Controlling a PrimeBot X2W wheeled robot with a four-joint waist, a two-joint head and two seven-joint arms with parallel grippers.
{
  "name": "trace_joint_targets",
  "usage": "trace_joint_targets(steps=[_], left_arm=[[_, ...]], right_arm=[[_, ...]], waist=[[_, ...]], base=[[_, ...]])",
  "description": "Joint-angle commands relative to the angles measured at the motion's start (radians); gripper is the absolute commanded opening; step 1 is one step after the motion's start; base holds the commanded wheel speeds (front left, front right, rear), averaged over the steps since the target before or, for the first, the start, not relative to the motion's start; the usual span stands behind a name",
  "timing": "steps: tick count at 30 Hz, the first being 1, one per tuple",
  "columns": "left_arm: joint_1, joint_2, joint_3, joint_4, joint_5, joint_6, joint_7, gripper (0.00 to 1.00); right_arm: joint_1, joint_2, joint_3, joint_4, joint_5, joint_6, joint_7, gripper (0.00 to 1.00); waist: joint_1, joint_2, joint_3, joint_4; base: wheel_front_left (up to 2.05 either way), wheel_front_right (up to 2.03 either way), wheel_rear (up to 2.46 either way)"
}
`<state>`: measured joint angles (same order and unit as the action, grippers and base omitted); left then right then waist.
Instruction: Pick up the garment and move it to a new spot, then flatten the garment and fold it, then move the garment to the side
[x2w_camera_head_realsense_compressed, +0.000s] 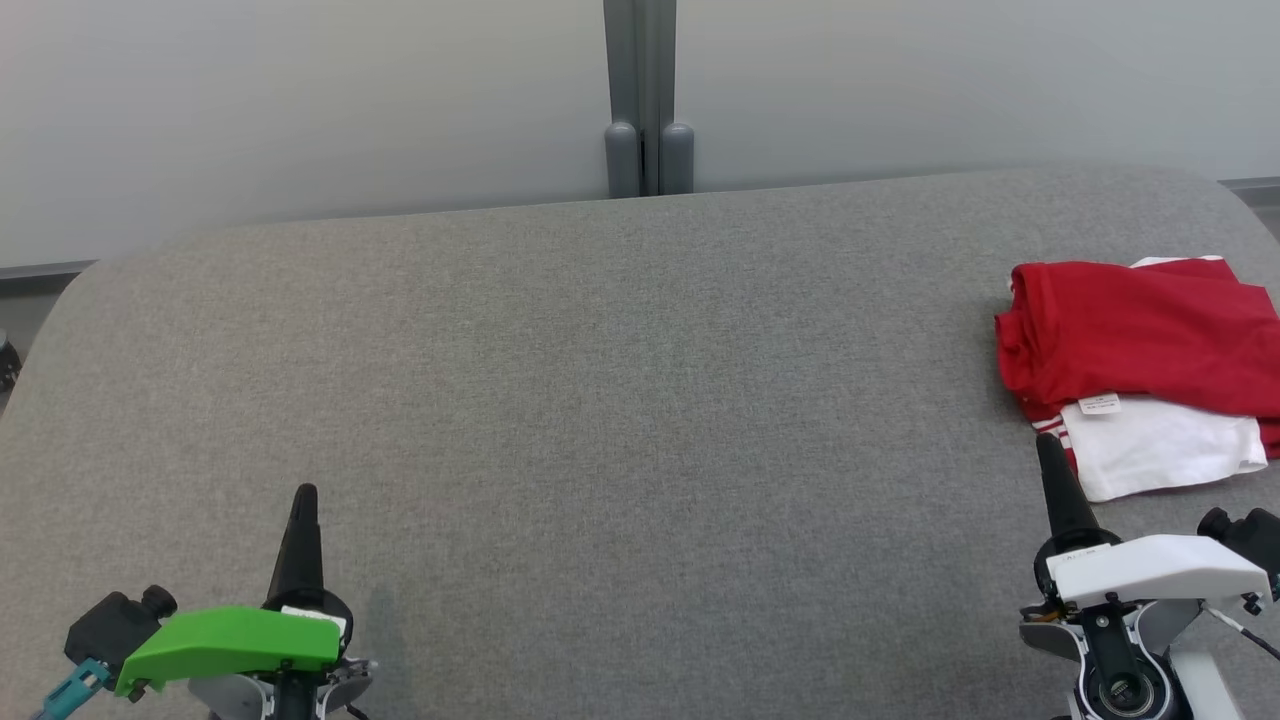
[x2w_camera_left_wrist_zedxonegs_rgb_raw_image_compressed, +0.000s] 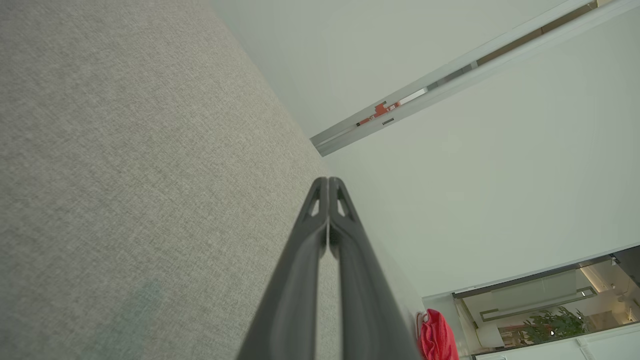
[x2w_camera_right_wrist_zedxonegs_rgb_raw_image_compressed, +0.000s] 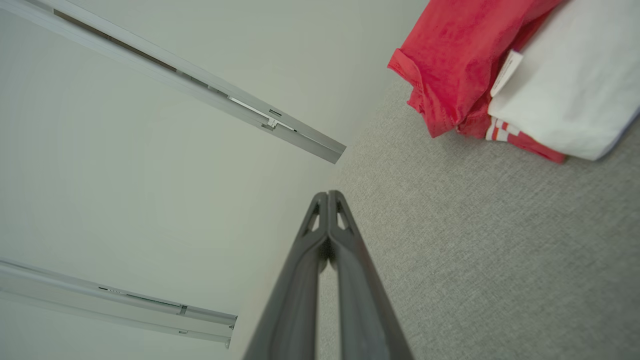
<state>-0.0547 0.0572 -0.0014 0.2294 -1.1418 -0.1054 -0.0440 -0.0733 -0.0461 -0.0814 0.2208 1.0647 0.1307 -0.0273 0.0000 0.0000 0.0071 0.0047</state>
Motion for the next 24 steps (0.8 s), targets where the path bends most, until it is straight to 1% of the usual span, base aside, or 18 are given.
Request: trace_joint_targets(steps=[1,24], left_arm=[[-0.028,0.01,0.008,-0.007,-0.027,-0.005,0.006,0.0],[-0.042,0.009,0.048,0.003,-0.222,-0.015,0.065,0.0]], right_arm=[[-0.025,-0.006,-0.004,-0.006,0.029,0.0,0.008,0.0],[-0.032,-0.006,-0.017,0.007,0.249,0.0,0.065,0.0]], waist=[[0.0,0.0,0.0,0.0],[0.0,0.0,-0.001,-0.002]], base=[[0.0,0.0,0.0],[0.0,0.0,0.0]])
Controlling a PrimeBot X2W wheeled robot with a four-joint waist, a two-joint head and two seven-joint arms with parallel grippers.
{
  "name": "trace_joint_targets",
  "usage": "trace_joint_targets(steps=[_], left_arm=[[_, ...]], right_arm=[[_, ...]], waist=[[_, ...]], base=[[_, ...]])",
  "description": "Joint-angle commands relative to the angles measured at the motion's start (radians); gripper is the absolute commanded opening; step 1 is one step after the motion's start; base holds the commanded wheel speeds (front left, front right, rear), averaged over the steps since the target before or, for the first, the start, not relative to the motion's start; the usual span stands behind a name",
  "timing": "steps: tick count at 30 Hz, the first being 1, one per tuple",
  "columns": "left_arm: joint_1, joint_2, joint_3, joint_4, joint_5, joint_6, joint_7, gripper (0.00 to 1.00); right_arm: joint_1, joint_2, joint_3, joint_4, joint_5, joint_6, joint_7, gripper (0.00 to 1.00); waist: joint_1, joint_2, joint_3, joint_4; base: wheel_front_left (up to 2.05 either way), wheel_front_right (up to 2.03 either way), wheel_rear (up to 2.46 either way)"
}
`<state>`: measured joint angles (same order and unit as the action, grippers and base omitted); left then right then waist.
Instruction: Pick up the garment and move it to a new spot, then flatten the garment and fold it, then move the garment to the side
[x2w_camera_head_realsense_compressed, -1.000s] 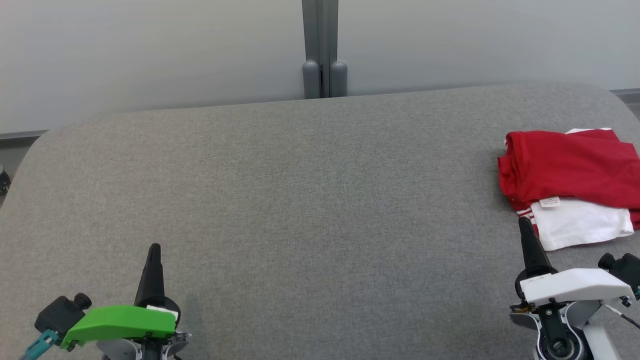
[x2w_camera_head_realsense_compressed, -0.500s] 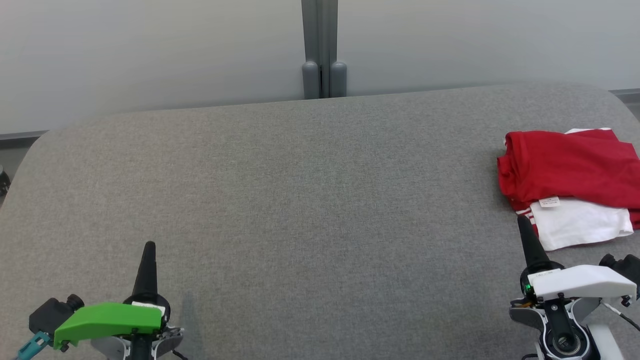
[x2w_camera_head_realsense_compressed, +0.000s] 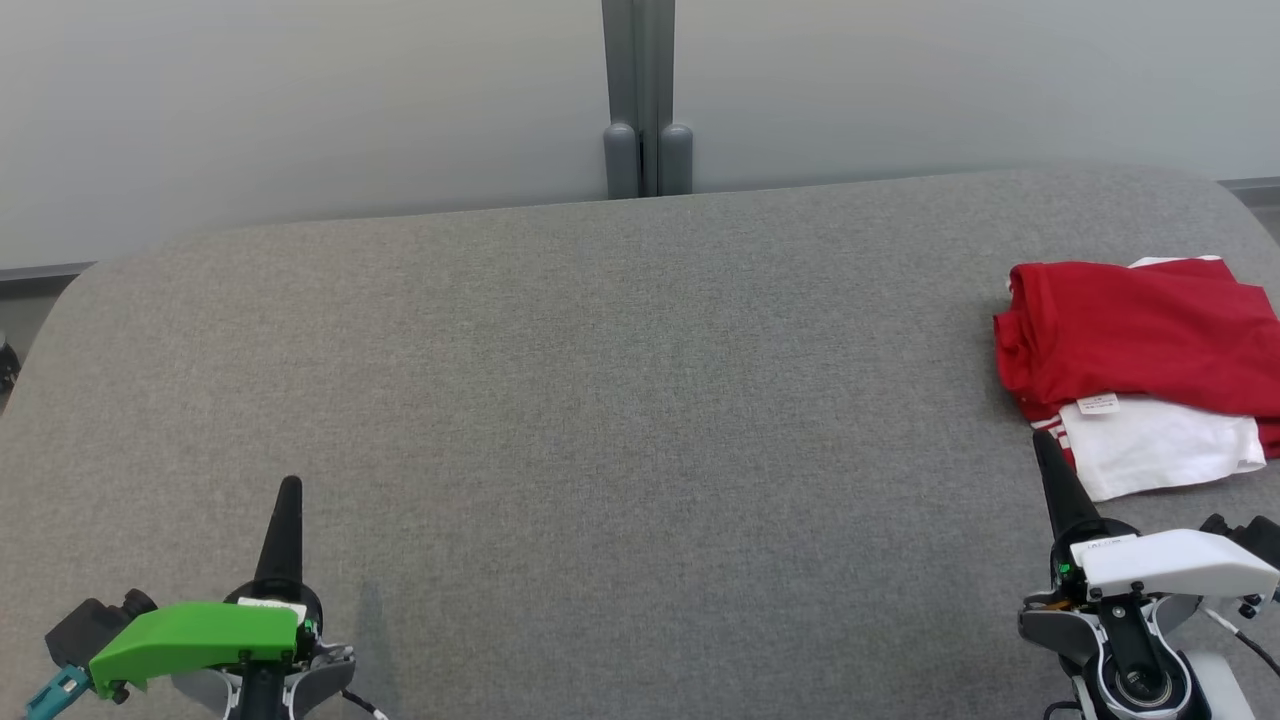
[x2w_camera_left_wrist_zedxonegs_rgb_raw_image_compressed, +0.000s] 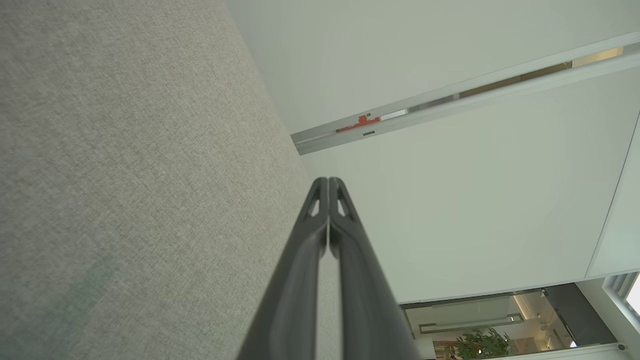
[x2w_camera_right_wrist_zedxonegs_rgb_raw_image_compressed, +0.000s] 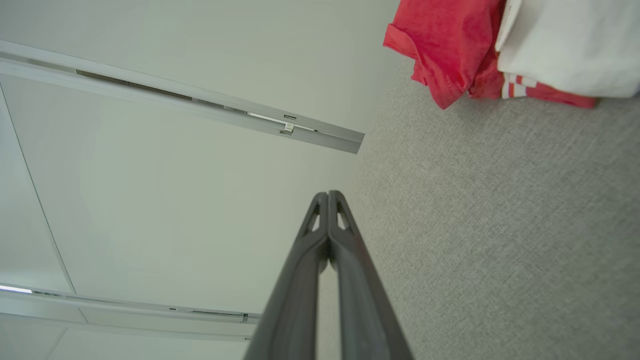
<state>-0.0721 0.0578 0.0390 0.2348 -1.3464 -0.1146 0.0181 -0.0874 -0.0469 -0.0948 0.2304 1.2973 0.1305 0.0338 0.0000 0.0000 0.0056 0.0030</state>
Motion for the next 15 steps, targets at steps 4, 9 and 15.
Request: trace_joint_targets(steps=[4,9,15], left_arm=[[-0.028,0.009,0.014,-0.001,-0.046,-0.008,0.013,0.0],[-0.029,0.008,0.021,0.001,-0.083,-0.009,0.024,0.0],[-0.032,0.008,0.03,0.003,-0.125,-0.012,0.037,0.0]], right_arm=[[-0.019,-0.005,-0.006,-0.001,0.05,0.0,0.013,0.0],[-0.021,-0.005,-0.008,0.002,0.092,0.0,0.025,0.0],[-0.022,-0.005,-0.01,0.005,0.139,0.0,0.037,0.0]], waist=[[0.0,0.0,0.0,0.0],[0.0,0.0,-0.001,-0.001],[0.0,0.0,-0.001,-0.001]], base=[[0.0,0.0,0.0],[0.0,0.0,0.0],[0.0,0.0,0.0]])
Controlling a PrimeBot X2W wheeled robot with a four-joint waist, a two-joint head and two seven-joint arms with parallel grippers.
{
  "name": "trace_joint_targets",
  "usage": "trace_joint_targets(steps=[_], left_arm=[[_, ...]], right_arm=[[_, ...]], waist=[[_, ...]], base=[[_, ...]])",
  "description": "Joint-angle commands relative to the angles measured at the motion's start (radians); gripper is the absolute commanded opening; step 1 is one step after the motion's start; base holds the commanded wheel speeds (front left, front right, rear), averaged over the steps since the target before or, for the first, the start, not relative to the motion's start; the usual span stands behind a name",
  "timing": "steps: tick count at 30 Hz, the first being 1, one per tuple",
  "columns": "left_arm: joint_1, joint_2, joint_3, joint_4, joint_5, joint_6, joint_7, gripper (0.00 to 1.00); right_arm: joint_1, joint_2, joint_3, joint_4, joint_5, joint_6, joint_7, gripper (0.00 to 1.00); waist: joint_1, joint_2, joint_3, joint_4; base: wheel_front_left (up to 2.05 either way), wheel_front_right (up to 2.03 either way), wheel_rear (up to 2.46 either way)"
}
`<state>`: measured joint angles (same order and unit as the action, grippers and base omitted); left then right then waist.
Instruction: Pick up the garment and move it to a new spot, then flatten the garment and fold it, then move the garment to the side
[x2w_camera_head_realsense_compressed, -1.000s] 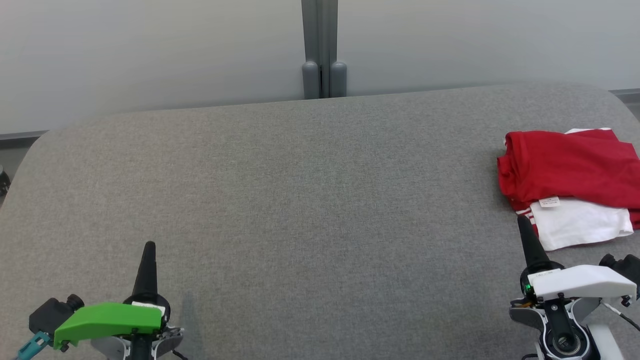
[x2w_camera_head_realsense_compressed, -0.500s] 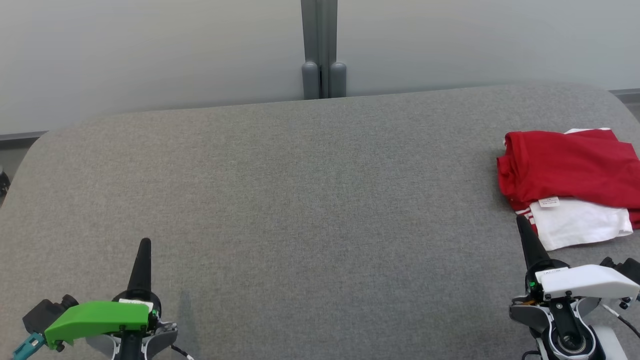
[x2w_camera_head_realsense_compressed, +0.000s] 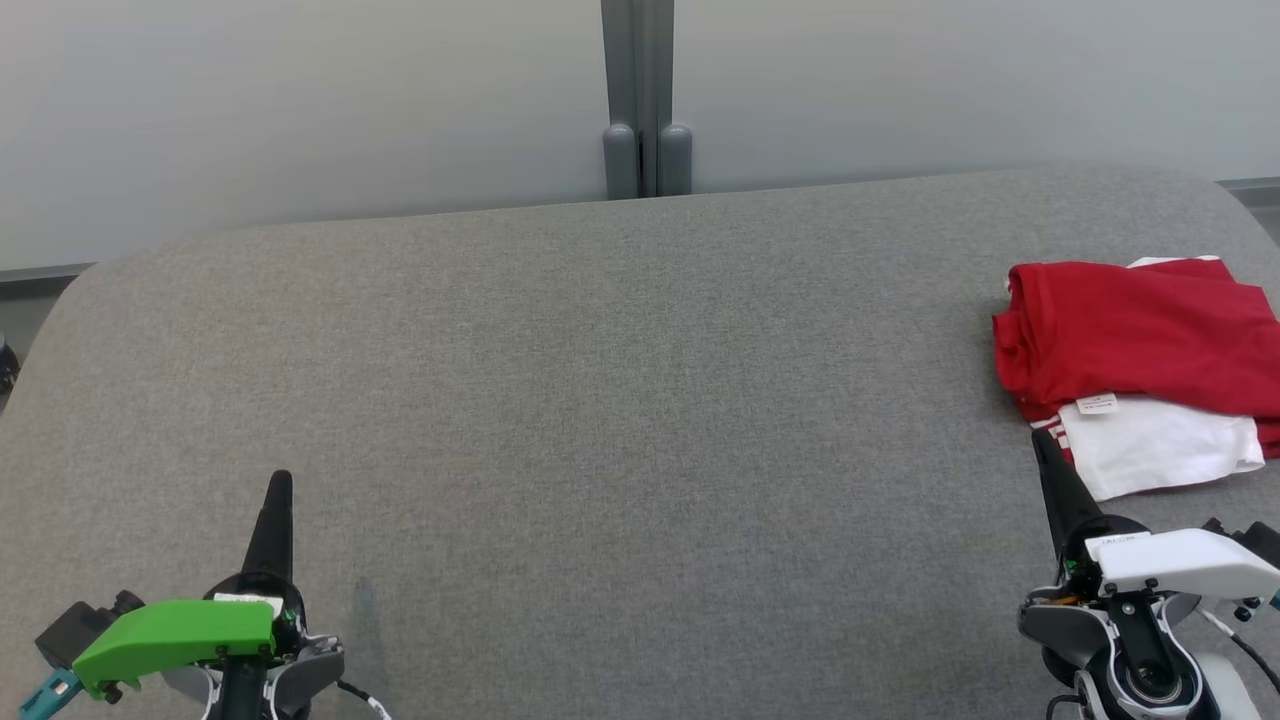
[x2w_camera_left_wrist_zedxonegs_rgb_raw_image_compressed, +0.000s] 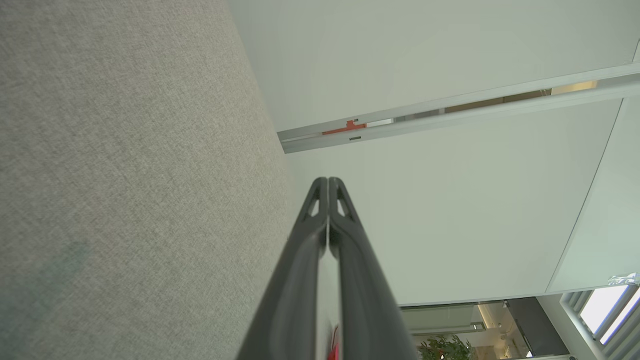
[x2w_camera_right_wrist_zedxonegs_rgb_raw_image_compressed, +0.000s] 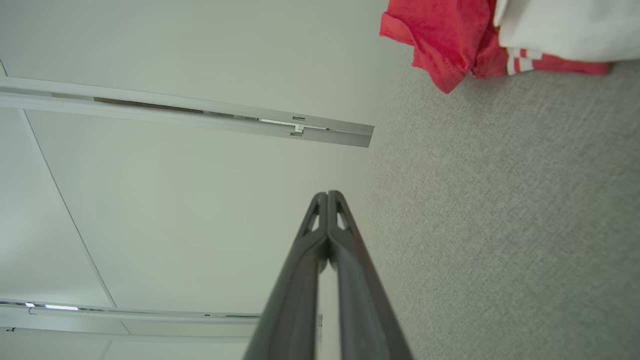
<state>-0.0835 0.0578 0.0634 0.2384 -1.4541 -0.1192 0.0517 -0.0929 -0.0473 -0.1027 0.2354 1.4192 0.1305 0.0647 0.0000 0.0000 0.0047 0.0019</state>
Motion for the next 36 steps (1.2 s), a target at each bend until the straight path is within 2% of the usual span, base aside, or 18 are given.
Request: trace_joint_targets(steps=[1,26,36], left_arm=[[-0.021,0.008,0.007,0.0,-0.023,-0.007,0.006,0.0],[-0.032,0.005,0.041,0.008,-0.173,-0.015,0.055,0.0],[-0.031,0.003,0.042,0.008,-0.168,-0.014,0.056,0.0]], right_arm=[[-0.017,-0.005,-0.003,0.0,0.024,0.0,0.008,0.0],[-0.019,-0.005,-0.013,0.011,0.198,0.0,0.053,0.0],[-0.019,-0.005,-0.013,0.011,0.196,0.0,0.053,0.0]], waist=[[0.0,0.0,0.0,0.0],[0.0,0.0,-0.002,-0.002],[0.0,0.0,-0.002,-0.002]], base=[[0.0,0.0,0.0],[0.0,0.0,0.0],[0.0,0.0,0.0]])
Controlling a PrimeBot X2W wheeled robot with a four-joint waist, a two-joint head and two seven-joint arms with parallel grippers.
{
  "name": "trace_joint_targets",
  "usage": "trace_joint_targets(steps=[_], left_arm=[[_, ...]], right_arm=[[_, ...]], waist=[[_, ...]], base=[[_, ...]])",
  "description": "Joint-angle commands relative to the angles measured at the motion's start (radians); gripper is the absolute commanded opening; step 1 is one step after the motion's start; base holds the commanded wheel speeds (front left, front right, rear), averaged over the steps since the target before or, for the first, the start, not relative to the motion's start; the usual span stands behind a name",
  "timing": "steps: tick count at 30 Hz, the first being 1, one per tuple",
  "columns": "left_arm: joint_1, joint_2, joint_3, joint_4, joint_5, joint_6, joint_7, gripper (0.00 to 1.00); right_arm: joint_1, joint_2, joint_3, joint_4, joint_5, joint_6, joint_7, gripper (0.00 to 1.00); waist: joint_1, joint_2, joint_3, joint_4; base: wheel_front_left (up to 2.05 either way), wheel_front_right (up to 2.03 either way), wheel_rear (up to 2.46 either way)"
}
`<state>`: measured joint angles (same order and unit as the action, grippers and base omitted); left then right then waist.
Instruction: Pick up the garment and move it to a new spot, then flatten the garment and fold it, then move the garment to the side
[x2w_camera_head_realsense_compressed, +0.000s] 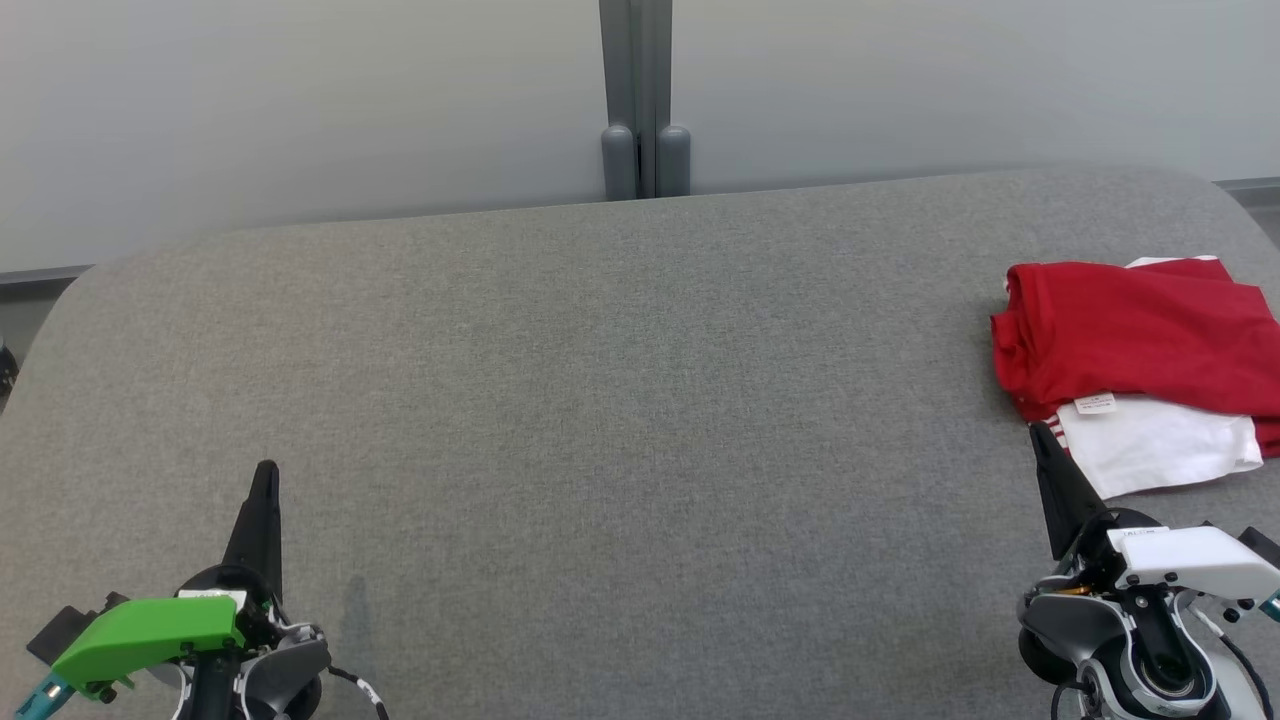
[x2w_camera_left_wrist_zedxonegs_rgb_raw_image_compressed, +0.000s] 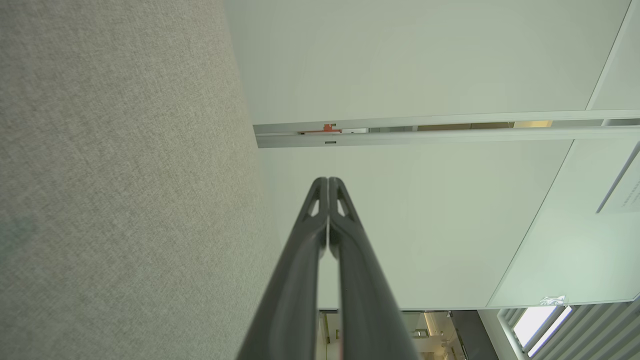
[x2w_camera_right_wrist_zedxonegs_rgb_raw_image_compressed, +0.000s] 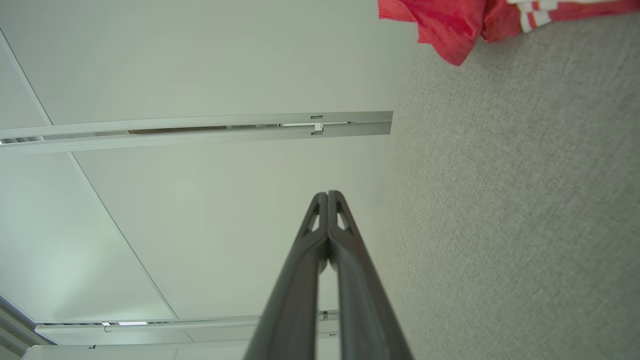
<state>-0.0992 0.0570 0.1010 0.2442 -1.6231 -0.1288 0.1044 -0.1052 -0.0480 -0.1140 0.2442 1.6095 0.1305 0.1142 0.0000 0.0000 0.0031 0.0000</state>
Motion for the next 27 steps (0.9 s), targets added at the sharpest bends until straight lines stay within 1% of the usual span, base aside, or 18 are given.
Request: trace_joint_targets(steps=[1,27], left_arm=[[-0.016,0.004,0.005,0.002,0.001,-0.004,0.003,0.0],[-0.016,0.0,0.009,0.002,0.007,-0.004,0.006,0.0]], right_arm=[[-0.006,-0.004,-0.002,0.002,0.006,0.0,0.004,0.0],[-0.006,-0.004,-0.001,0.002,0.006,0.0,0.004,0.0]], waist=[[0.0,0.0,0.0,0.0],[0.0,0.0,0.0,0.0]], base=[[0.0,0.0,0.0],[0.0,0.0,0.0]])
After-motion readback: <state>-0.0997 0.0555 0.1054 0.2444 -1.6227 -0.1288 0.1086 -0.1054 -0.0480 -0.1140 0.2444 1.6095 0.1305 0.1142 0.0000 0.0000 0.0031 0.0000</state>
